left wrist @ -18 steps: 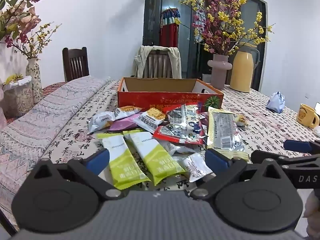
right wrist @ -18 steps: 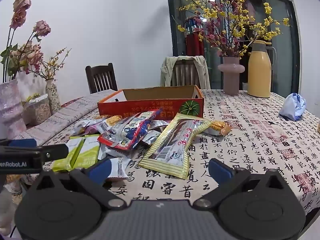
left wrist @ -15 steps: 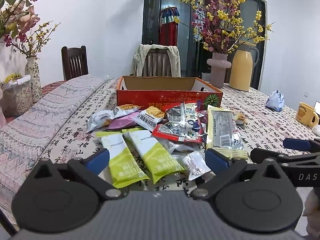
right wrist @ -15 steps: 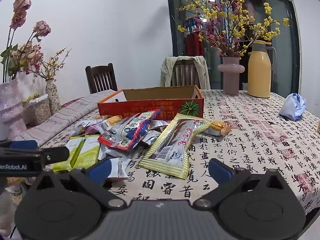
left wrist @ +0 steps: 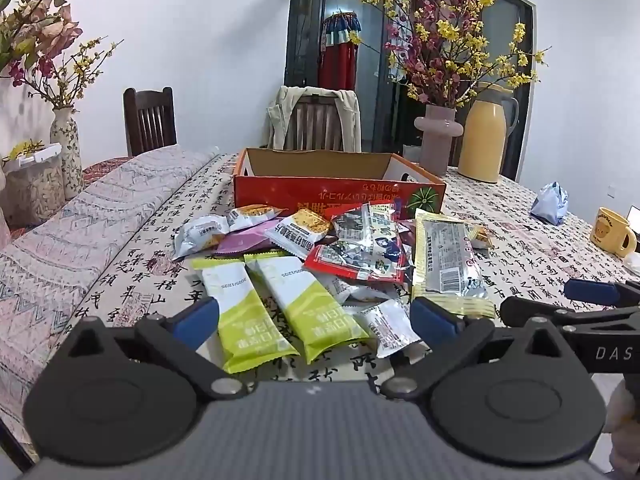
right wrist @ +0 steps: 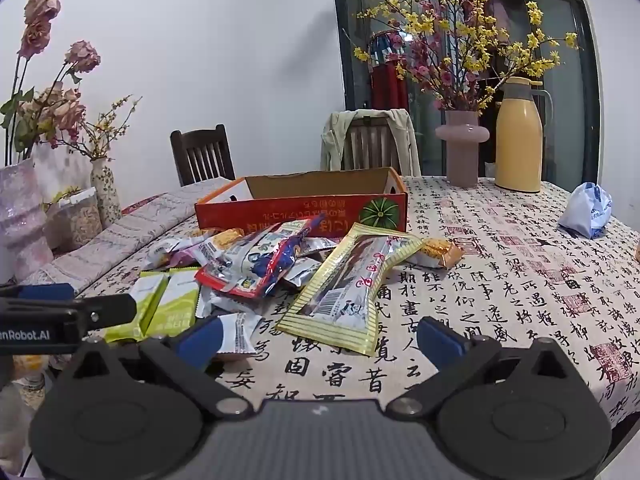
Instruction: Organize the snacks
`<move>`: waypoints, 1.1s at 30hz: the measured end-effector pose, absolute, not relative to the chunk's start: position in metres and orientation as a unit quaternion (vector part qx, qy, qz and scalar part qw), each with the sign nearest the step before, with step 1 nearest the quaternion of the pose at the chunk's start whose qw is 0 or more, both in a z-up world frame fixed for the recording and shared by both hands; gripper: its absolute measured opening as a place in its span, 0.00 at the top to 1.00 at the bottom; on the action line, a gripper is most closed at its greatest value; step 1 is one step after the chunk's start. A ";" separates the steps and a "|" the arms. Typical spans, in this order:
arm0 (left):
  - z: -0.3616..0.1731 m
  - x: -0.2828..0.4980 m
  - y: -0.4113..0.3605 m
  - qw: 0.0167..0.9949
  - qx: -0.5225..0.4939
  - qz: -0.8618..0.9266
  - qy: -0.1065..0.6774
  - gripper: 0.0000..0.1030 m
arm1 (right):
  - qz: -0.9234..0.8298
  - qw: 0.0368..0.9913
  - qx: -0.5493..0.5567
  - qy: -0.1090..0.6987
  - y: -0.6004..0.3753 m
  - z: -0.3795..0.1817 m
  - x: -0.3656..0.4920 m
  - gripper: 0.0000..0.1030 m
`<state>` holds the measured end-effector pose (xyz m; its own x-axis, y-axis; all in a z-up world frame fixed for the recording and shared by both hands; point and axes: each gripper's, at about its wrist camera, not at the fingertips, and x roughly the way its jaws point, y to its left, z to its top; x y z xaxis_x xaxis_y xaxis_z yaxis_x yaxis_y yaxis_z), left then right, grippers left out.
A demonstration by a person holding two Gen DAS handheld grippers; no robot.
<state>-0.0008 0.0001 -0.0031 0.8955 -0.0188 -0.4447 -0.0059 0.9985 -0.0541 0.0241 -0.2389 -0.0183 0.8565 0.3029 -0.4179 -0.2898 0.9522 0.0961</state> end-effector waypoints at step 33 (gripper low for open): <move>-0.007 -0.002 0.000 0.972 -0.030 -0.003 0.232 0.00 | 0.156 0.960 0.019 0.230 -0.237 -0.026 0.028 0.00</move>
<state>-0.0021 0.0001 -0.0073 0.8927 -0.0195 -0.4503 -0.0083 0.9982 -0.0597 0.0281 -0.2367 -0.0255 0.8456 0.3081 -0.4359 -0.2908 0.9507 0.1079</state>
